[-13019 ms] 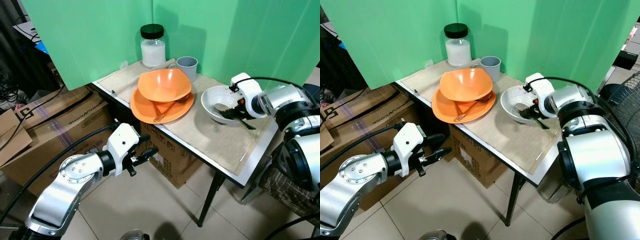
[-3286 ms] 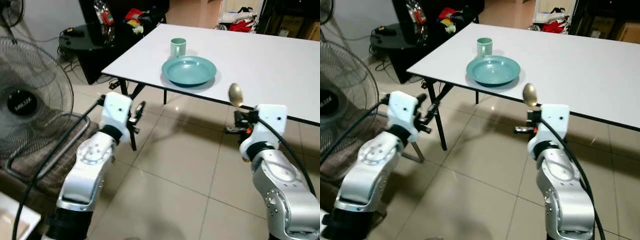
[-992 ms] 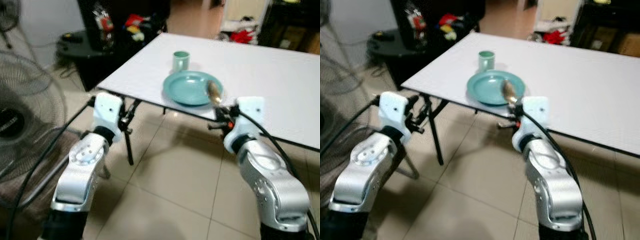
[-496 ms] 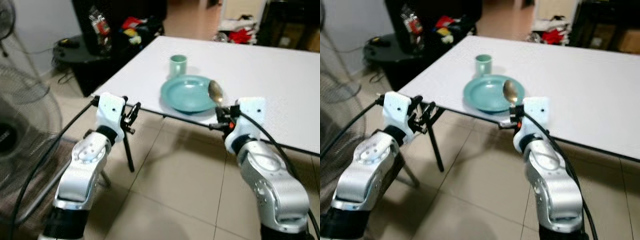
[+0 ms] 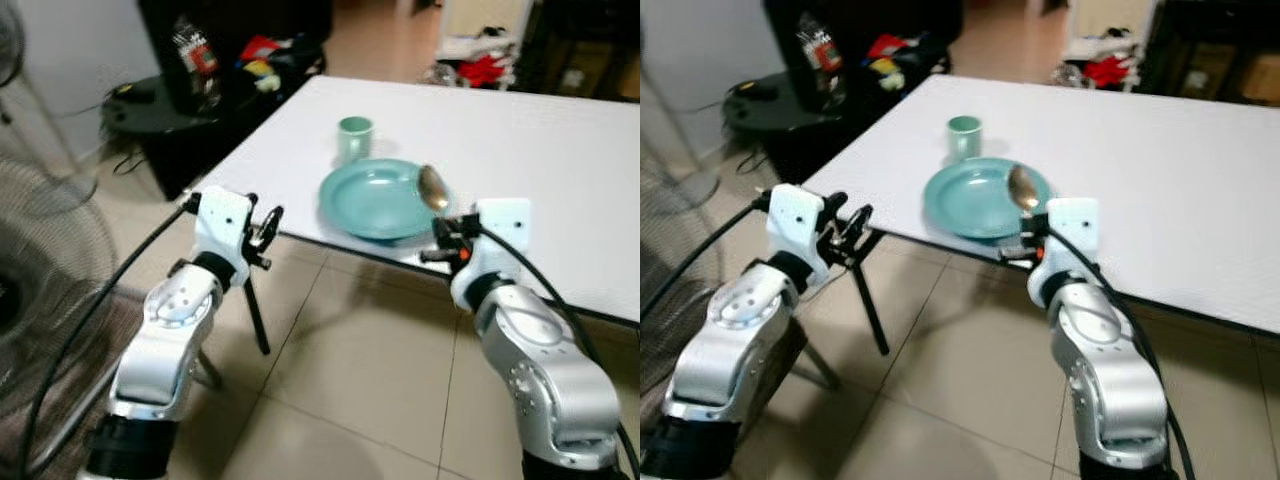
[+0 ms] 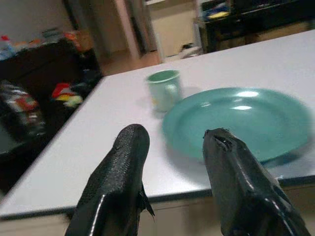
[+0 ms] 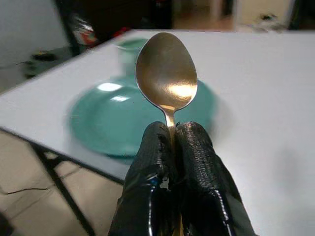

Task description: Setting the table

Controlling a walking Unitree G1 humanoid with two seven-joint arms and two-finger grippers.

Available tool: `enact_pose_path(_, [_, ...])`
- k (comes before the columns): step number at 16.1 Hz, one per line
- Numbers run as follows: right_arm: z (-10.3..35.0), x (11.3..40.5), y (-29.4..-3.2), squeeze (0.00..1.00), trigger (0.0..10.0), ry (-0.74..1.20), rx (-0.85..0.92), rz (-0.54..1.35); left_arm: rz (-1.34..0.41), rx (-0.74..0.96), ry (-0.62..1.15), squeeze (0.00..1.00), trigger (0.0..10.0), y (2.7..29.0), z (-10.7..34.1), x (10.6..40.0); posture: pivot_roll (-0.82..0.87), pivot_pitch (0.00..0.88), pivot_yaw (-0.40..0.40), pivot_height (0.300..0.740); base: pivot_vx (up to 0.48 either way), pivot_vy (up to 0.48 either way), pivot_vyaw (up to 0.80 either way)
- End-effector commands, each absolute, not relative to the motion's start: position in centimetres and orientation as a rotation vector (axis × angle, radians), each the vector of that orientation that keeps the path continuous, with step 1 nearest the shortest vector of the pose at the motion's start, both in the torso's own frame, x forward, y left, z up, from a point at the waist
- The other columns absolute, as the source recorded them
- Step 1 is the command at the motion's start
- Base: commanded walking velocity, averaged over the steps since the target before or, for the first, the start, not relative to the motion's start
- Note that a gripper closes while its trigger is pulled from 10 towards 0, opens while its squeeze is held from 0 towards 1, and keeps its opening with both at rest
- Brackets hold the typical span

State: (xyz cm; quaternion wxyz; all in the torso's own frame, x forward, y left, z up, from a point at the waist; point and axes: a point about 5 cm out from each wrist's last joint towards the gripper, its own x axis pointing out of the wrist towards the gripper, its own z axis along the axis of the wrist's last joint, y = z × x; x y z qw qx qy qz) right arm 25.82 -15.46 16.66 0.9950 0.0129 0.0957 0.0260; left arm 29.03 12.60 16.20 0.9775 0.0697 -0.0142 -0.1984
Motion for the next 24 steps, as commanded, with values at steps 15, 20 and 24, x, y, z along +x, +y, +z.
enact_pose_path(15, [16.8,28.0,-13.8,0.0,10.0,0.229,0.008,0.169,-0.331,0.156,-0.015,0.0,10.0,14.2,15.9,28.0,0.03,0.0,0.013,0.74,0.291,0.0,0.0])
enact_pose_path(20, [16.3,28.6,-13.5,0.0,10.0,0.261,0.009,0.178,-0.314,0.163,-0.016,0.0,10.0,14.5,16.0,27.7,0.05,0.0,0.007,0.74,0.29,0.0,0.0])
enact_pose_path(24, [15.8,29.2,-14.2,0.0,10.0,0.304,-0.013,0.133,-0.327,0.167,-0.016,0.0,10.0,14.4,16.1,27.8,0.04,0.0,0.017,0.74,0.289,0.0,0.0])
